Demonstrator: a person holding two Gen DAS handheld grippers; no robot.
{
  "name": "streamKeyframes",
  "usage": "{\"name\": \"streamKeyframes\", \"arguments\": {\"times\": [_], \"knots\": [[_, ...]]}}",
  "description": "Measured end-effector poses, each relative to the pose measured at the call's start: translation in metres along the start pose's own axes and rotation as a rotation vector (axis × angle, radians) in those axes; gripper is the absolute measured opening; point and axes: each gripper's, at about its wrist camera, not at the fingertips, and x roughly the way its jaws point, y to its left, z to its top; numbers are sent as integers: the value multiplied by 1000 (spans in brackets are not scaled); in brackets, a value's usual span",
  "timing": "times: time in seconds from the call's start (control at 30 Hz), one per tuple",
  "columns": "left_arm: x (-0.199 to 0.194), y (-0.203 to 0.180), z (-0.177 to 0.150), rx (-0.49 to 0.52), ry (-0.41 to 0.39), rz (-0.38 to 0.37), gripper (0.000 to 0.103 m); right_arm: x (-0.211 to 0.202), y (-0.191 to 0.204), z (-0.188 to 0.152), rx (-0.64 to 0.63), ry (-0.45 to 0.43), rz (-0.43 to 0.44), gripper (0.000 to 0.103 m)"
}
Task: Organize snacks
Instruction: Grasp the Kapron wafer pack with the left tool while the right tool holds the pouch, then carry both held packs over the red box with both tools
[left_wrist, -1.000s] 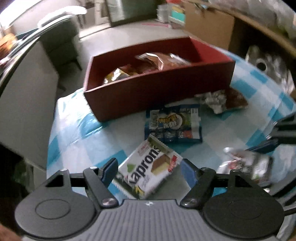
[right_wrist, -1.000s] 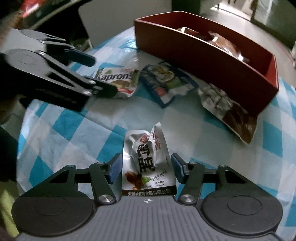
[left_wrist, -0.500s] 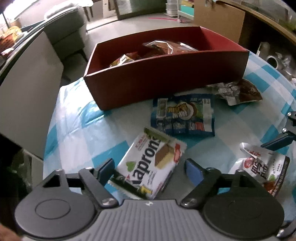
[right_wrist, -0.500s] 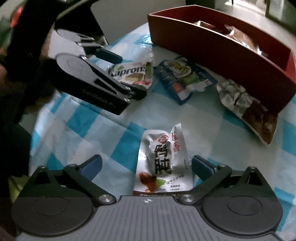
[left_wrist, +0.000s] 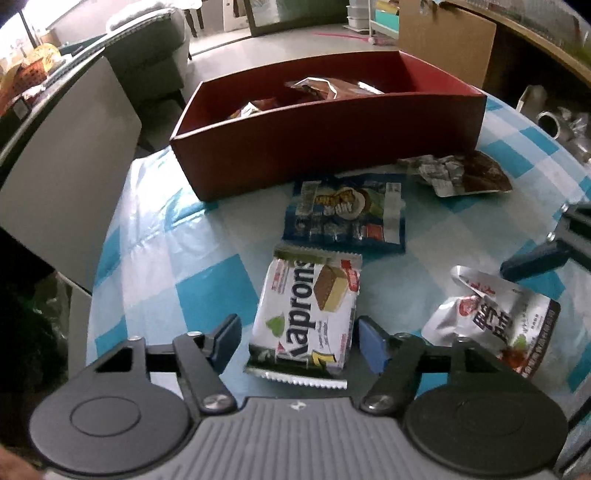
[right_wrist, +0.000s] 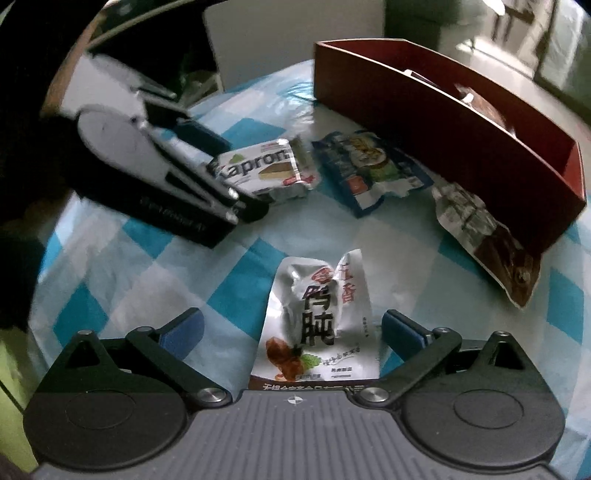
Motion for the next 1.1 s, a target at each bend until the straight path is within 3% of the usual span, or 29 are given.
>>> {"name": "streamKeyframes", "arguments": {"times": [0.17, 0.27, 0.33, 0.5, 0.7, 1.1], "knots": [[10, -4, 6, -12, 3, 19, 77, -2, -4, 8, 0, -20, -127, 100], [9, 0, 8, -51, 21, 18, 75, 11, -9, 8, 58, 23, -146, 100], [6, 0, 7, -65, 20, 8, 57, 9, -6, 9, 42, 15, -136, 90], [0, 0, 4, -86, 34, 37, 55, 1, -9, 13, 87, 8, -156, 62], [-18, -4, -1, -141, 8, 13, 55, -7, -9, 12, 135, 15, -152, 60], [-37, -6, 6, -223, -46, -18, 55, -39, -22, 13, 255, -105, -143, 60]]}}
